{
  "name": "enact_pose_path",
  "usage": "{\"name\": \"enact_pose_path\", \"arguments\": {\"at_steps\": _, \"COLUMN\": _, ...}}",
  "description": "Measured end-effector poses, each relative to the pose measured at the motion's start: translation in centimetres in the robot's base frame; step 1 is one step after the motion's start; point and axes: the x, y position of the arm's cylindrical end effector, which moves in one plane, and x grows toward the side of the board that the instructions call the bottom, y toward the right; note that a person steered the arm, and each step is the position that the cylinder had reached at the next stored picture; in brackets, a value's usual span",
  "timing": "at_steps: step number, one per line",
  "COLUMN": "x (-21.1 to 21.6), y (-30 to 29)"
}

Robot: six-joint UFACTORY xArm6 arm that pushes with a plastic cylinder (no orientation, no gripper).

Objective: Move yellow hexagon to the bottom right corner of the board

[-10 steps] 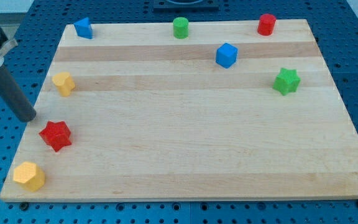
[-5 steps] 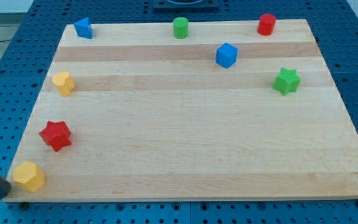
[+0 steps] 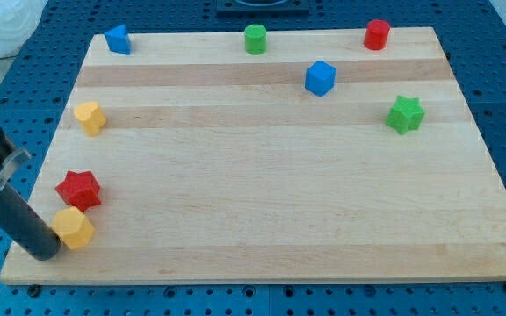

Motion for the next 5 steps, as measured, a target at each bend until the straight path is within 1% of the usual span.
{"name": "enact_pose_path", "arguments": {"at_steps": 2, "x": -1.9, "y": -1.5}}
{"name": "enact_pose_path", "arguments": {"at_steps": 3, "x": -2.0, "y": 2.4}}
{"name": "enact_pose_path", "arguments": {"at_steps": 5, "x": -2.0, "y": 12.3}}
